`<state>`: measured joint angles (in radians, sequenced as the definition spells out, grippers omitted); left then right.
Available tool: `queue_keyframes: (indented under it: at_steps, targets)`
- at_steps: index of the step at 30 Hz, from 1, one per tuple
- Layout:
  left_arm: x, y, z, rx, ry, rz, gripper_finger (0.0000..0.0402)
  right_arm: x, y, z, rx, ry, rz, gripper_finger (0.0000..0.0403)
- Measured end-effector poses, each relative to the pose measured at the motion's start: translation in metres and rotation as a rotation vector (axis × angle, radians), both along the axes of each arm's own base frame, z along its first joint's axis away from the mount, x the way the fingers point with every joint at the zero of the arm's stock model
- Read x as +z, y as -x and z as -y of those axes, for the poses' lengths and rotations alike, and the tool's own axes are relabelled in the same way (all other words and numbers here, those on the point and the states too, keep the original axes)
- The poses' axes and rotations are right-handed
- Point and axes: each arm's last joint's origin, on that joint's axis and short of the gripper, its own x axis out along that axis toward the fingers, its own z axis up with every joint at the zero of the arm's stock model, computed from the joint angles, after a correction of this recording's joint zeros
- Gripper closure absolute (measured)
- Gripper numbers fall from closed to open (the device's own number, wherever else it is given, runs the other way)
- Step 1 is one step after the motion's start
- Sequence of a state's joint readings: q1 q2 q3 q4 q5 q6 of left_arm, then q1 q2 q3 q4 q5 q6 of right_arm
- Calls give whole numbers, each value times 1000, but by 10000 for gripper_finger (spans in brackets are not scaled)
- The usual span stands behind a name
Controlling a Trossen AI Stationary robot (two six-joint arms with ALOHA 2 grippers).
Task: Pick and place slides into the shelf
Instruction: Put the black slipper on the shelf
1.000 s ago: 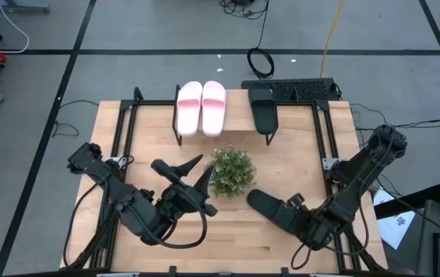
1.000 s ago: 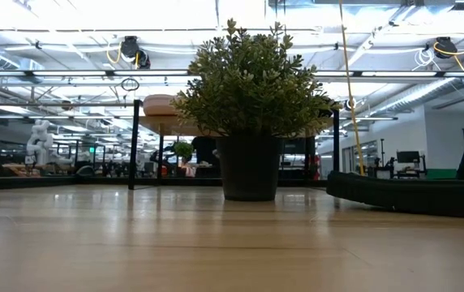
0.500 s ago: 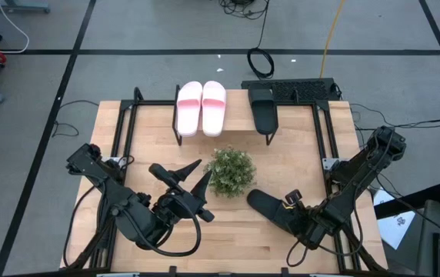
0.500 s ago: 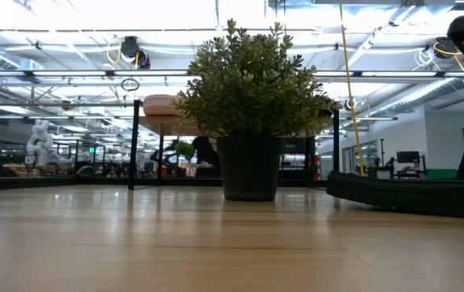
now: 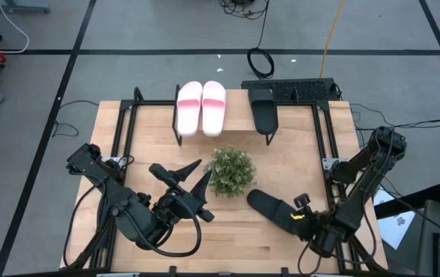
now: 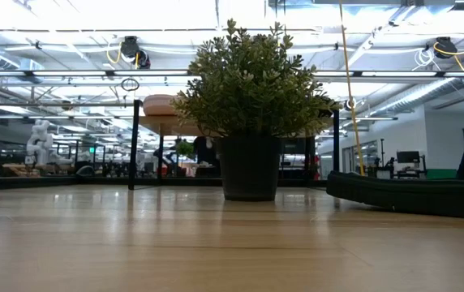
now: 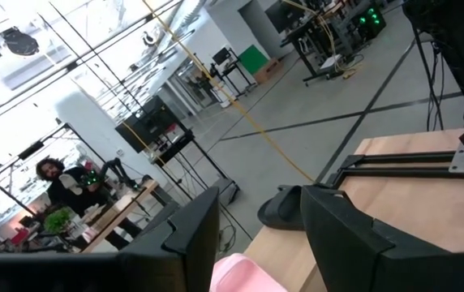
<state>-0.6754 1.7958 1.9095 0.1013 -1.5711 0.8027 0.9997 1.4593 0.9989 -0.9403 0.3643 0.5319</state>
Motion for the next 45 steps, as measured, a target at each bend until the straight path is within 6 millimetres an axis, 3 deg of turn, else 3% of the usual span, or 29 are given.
queue_keyframes:
  at_steps: [9, 30, 45]
  targets:
    - [0, 0, 0, 0, -4, -5, 220, -18, 10, 6, -31, 28, -14, 307]
    - [0, 0, 0, 0, -18, -23, 220, -25, 6, 4, -32, 22, 129, 307]
    - [0, 0, 0, 1, -19, -24, 220, -30, 11, 4, -16, 27, 126, 307]
